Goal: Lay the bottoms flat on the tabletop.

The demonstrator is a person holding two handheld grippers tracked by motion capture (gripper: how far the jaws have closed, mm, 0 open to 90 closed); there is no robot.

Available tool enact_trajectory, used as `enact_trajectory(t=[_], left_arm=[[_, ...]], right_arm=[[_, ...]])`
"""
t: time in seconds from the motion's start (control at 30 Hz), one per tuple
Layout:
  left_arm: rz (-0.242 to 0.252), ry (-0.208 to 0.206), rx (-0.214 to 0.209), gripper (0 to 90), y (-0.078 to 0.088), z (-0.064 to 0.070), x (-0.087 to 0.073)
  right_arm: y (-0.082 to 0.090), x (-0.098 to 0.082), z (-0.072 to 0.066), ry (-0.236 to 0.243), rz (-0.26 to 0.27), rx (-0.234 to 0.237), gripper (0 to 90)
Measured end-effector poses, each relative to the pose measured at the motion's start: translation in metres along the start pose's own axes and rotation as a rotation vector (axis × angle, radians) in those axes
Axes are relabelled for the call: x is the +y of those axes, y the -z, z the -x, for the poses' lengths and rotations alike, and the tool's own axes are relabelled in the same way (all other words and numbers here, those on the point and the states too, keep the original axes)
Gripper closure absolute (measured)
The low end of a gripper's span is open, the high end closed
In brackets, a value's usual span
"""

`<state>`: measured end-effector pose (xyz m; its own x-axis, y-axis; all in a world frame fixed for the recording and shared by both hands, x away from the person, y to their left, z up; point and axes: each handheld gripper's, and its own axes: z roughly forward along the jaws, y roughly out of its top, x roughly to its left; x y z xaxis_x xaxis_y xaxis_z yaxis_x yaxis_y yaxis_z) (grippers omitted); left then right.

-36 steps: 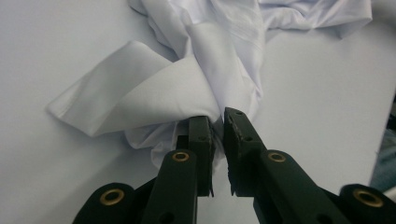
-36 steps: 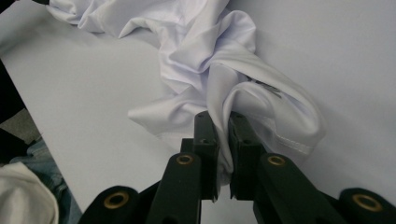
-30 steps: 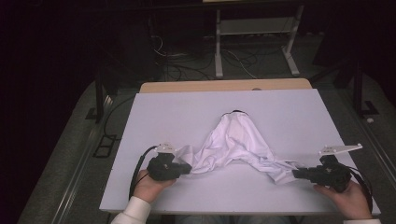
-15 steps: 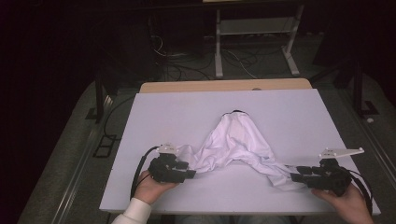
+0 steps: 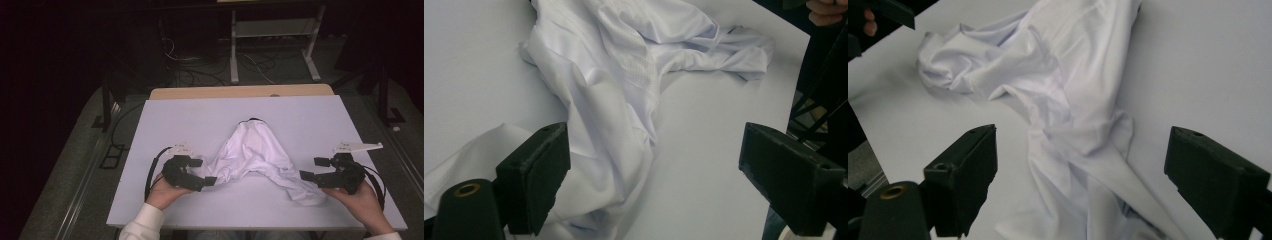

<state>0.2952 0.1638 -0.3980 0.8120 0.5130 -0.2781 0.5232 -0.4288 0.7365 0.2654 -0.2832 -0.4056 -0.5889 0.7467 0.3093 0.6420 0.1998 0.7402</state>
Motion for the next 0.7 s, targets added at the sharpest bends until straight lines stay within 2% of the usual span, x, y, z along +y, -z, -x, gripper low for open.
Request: enact_trajectory(t=[0.1,0.17,0.33,0.57,0.7], left_arm=[[-0.025,-0.013,0.02,4.9,-0.003,-0.004,0.005],[-0.028,-0.01,0.028,1.3,-0.004,-0.007,0.009],[-0.019,-0.009,0.047,1.1,-0.005,-0.015,0.023],[-0.013,-0.027,0.075,1.1,-0.002,-0.021,0.042],[-0.012,-0.03,0.088,1.1,-0.004,-0.026,0.053]], right_arm=[[-0.006,0.011,0.001,0.017,-0.016,0.001,0.3],[-0.01,0.019,0.001,0.026,-0.013,0.001,0.0],[-0.017,0.036,0.002,0.053,0.001,-0.005,0.0],[-0.025,0.053,0.009,0.06,0.004,0.002,0.0],[-0.031,0.062,0.015,0.057,-0.016,-0.006,0.0]])
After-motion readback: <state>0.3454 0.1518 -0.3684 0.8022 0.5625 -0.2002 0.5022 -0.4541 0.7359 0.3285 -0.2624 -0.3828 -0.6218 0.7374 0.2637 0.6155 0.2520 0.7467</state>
